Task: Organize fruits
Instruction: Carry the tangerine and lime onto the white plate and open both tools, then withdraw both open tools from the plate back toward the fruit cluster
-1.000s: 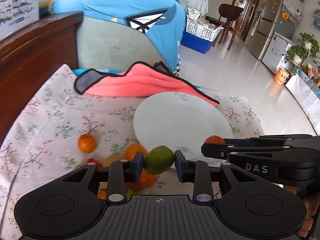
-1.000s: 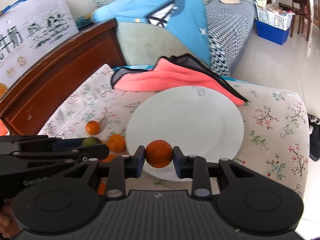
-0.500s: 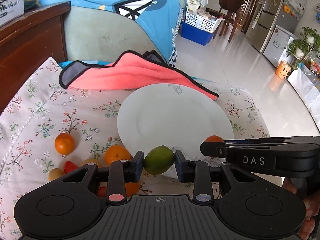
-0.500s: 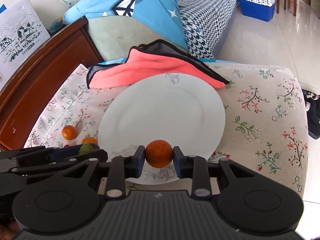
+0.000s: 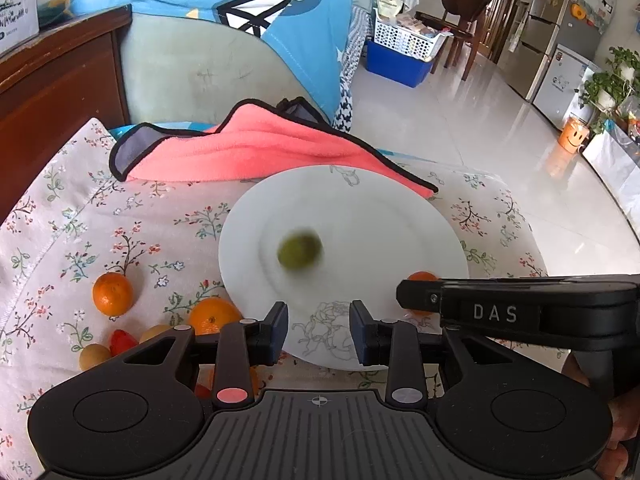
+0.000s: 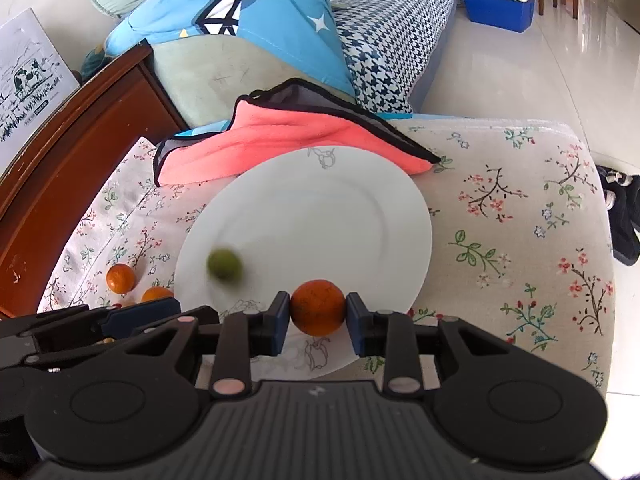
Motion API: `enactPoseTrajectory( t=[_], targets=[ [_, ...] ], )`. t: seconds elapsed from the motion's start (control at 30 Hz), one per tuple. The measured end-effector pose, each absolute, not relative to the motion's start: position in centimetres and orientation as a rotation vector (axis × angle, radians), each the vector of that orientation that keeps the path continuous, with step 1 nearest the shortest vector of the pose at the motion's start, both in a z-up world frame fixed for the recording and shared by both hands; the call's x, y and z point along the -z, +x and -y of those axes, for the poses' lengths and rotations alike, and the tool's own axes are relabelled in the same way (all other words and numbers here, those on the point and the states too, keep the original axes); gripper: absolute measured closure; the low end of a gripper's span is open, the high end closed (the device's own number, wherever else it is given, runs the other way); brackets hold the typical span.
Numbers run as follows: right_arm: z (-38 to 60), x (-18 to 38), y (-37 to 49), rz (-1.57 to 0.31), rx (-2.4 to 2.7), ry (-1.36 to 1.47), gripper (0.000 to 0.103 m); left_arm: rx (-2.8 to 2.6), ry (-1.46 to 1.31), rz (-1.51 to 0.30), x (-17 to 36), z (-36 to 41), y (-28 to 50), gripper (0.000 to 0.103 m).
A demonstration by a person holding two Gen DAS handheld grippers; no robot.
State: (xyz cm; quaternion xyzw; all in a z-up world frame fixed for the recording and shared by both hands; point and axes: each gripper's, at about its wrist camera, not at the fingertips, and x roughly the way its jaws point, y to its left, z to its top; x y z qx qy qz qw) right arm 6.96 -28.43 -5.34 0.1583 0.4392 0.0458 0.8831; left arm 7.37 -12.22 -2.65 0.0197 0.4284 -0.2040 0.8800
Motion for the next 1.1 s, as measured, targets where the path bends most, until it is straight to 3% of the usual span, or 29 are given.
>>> enactPoseTrajectory(
  t=[0.1,0.27,0.47,0.73,1.1],
  targets=[
    [28.5,5.1,6.8,-0.902,-0.095,0.345,0.069,0.412,0.052,-0.891,2.6,12.1,7.3,0.065],
    [28.5,4.4,6.7,-0.882,-0.098,0.359,0.06,0.381,0.071,-0.869,2.1,11.9,7.1,0.04],
    [28.6,3.4,6.5,-0.847,-0.114,0.386,0.054,0.377,0.072,-0.863,1.3,11.2,6.7,0.021],
    [28.3,3.5,6.4,-0.863,-0.121,0.379,0.051,0.353,0.069,-0.873,0.8,9.3,6.6,0.014],
    [26.4,3.3,5.8,-0.872,-0.173,0.304,0.049,0.314,0.02,-0.89,0.1,5.7,6.9,0.014]
  ],
)
